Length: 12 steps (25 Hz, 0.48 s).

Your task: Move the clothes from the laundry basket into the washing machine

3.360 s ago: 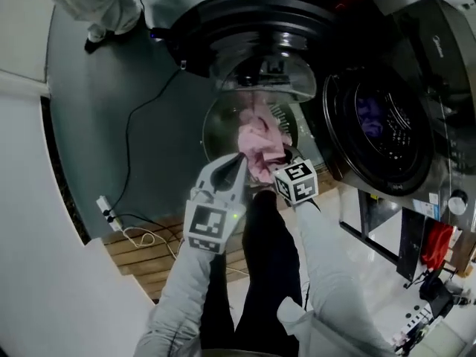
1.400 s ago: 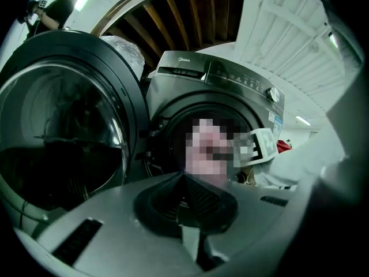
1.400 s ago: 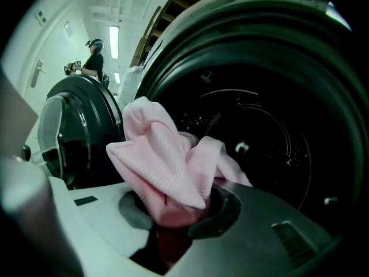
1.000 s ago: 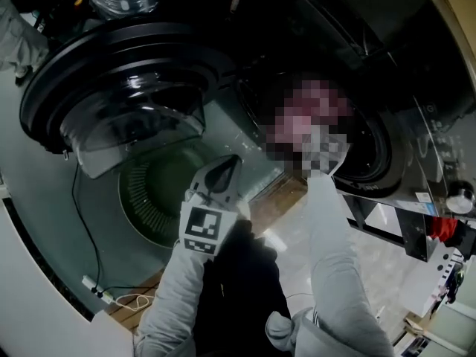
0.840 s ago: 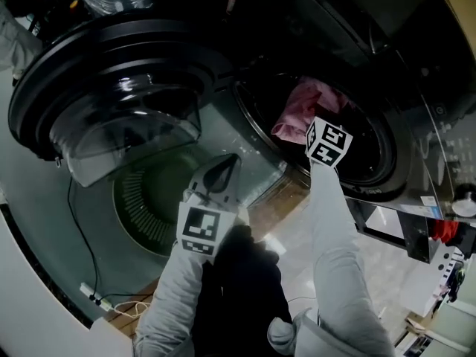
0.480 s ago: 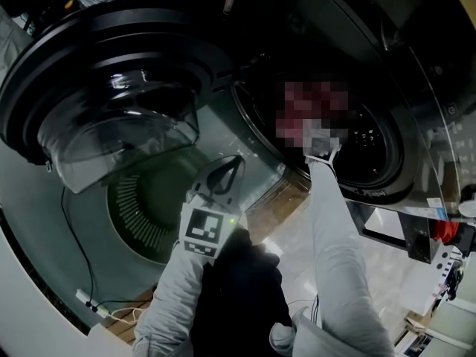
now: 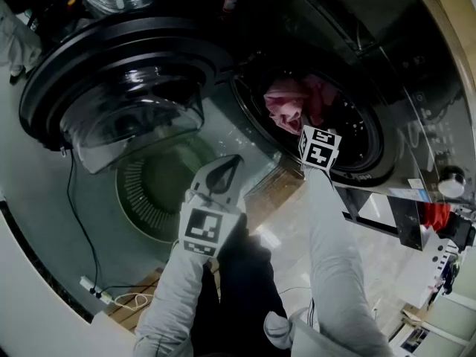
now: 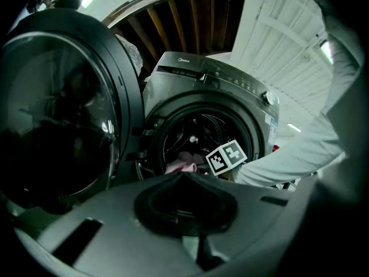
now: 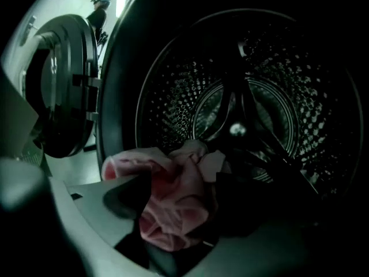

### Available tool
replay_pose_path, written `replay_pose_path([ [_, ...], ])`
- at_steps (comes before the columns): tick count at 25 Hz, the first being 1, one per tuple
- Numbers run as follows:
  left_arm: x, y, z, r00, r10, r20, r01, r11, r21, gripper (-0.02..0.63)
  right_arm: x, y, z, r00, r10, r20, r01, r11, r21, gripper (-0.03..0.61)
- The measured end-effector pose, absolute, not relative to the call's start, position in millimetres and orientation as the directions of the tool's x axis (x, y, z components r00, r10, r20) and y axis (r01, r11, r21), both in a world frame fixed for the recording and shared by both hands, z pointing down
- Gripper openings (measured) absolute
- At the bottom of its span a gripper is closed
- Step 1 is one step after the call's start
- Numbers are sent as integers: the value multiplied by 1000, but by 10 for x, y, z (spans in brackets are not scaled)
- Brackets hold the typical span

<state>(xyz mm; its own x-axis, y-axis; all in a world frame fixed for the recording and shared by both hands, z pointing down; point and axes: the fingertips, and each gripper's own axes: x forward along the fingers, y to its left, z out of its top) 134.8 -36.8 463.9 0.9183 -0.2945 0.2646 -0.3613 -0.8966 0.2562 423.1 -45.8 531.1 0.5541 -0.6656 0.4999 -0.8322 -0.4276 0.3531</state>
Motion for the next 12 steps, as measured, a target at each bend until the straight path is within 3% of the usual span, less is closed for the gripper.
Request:
replay_pose_path([
  [12, 790, 125, 3620, 923, -260, 285, -331, -913, 239, 18, 2968, 108, 4458, 417, -743, 524, -908, -364, 205, 344],
])
